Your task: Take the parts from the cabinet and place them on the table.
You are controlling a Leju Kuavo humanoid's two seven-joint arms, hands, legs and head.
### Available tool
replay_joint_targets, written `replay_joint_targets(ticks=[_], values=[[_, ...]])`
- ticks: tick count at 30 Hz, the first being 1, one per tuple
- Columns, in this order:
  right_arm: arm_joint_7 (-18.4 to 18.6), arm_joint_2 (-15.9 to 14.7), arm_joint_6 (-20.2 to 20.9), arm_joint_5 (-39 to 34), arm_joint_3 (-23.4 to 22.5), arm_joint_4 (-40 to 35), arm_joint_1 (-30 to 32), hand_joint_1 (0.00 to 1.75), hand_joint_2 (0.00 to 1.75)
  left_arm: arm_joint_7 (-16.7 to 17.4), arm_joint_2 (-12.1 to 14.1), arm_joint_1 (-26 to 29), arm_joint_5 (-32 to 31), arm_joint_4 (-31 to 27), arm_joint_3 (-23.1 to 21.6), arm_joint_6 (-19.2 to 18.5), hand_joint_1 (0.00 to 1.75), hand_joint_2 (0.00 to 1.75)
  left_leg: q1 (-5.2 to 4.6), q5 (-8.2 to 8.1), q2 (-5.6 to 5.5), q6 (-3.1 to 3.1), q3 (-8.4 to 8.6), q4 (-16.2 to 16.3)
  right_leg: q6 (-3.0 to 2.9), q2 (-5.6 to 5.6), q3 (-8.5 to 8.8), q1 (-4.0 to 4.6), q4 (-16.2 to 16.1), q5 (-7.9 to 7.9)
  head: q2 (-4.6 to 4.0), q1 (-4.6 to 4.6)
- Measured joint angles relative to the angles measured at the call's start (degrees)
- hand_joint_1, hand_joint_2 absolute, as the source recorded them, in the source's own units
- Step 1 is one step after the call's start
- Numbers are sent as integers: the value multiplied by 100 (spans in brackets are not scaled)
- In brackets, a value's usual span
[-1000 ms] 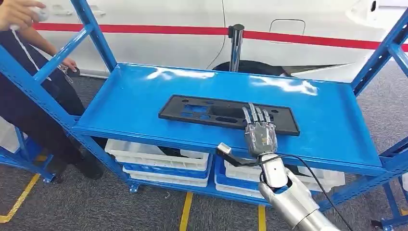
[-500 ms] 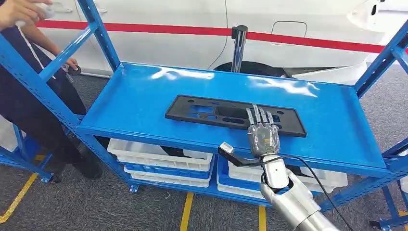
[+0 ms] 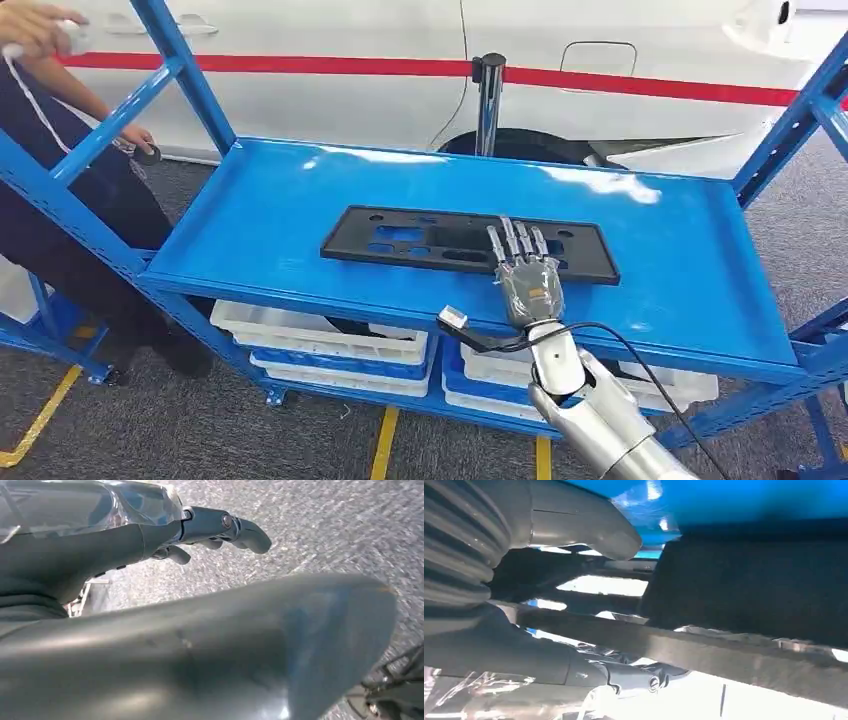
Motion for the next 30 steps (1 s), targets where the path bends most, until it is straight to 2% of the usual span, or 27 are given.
replay_joint_targets(ticks=[1,2,3,5,7,8,9,10,11,12,13,14,15,17,18,19,20,21,22,23,24,25,29,30], values=[[-11,7,63,44,24,4,-24,0,175,2,0,-8,-2,0,2,0,0,0,-12,262,0,38,234,-521,9,1,23,3,0,-12,0,-2],[-35,28,154,101,46,20,-58,0,175,2,2,-17,-2,0,2,-2,0,0,-38,515,3,106,547,-1171,19,1,49,2,-1,-20,0,-2],[-55,37,245,160,53,22,-89,0,175,6,7,-28,0,0,4,-2,0,0,-68,540,-2,144,642,-1469,44,6,56,13,0,-36,0,-2],[-123,39,460,265,96,26,-159,0,175,9,7,-44,-2,0,7,-11,0,0,-119,515,9,151,647,-1471,127,28,65,10,-12,-73,0,0],[-241,59,740,348,156,26,-257,0,175,11,7,-39,-6,0,9,-17,0,0,-134,516,7,192,677,-1507,195,29,108,-2,-72,-72,0,2],[-315,66,912,385,190,26,-300,0,175,11,2,-36,-20,0,9,-24,0,0,-60,608,15,241,779,-1586,226,25,120,-2,-14,-91,0,4],[-417,63,1108,420,219,26,-337,0,175,11,2,-44,-24,0,9,-33,0,0,-61,604,11,261,802,-1597,248,15,42,8,183,-224,0,9],[-513,64,1276,435,273,26,-366,0,175,11,2,-51,-41,0,11,-35,0,0,-61,604,16,295,803,-1597,261,15,-155,5,566,-451,0,11],[-610,63,1429,440,330,26,-393,0,175,9,2,-53,-52,0,13,-44,0,0,-67,597,16,305,802,-1595,279,15,-421,3,1077,-694,0,13],[-684,66,1589,455,382,24,-424,0,175,-5,2,-52,-61,0,15,-61,0,0,-72,590,16,313,802,-1592,295,15,-657,4,1513,-843,0,11],[-748,61,1743,505,462,26,-452,0,175,-5,2,-48,-74,0,22,-70,0,0,-75,581,15,320,810,-1591,305,14,-826,3,1791,-890,0,11],[-778,46,1810,532,532,24,-483,0,175,-9,0,-47,-81,0,26,-72,0,0,-73,575,6,321,818,-1591,309,12,-852,-4,1764,-795,0,11],[-809,46,1880,534,575,24,-532,0,175,-9,-11,-42,-81,0,35,-74,0,0,-66,560,-5,307,839,-1590,307,12,-725,-8,1436,-558,0,13],[-844,41,1917,534,649,24,-600,0,175,-9,-20,-34,-81,0,48,-74,0,0,-55,519,-24,259,897,-1584,293,-4,-209,-14,356,-20,0,13],[-848,41,1921,534,691,24,-615,0,175,-9,-20,-37,-81,0,57,-74,0,0,-69,499,-25,231,917,-1583,272,-15,-30,-19,-47,73,0,13],[-848,48,1922,534,728,24,-636,0,175,-9,-20,-43,-81,0,70,-74,0,0,-109,448,-33,187,917,-1567,223,-2,-13,6,-72,75,0,13],[-859,55,1926,534,761,22,-642,0,175,-11,-20,-50,-85,0,87,-74,0,0,-108,443,-30,166,922,-1574,179,-1,-16,1,-65,80,0,9],[-874,55,1932,518,781,20,-651,175,175,-13,-22,-52,-85,0,96,-72,0,0,-98,443,-30,134,937,-1587,138,0,-11,30,-61,69,0,11],[-887,57,1937,492,811,18,-672,175,175,-33,-26,-52,-85,0,103,-66,0,0,-79,439,-28,95,948,-1592,95,1,-8,48,-67,71,0,11],[-898,59,1939,466,846,11,-704,175,175,-57,-26,-52,-87,0,109,-53,0,0,-72,413,-28,72,958,-1572,61,-5,0,26,-84,100,0,11],[-901,59,1952,418,886,9,-716,175,175,-79,-48,-51,-89,0,111,-41,0,0,-77,457,-23,212,965,-1591,84,-1,11,34,-78,96,0,4],[-901,61,1978,365,909,9,-723,175,175,-90,-52,-53,-94,0,116,-33,0,0,-78,427,-23,291,970,-1590,84,-1,11,49,-77,97,0,11],[-874,50,2075,164,973,-13,-769,175,175,-107,-57,-50,-96,0,138,-13,0,0,-60,445,-23,236,974,-1605,63,0,11,77,-75,82,0,9],[-863,41,2077,136,986,-13,-780,175,175,-109,-57,-44,-94,0,140,-13,0,0,-54,449,-24,180,973,-1610,57,-1,11,83,-74,79,0,9]])
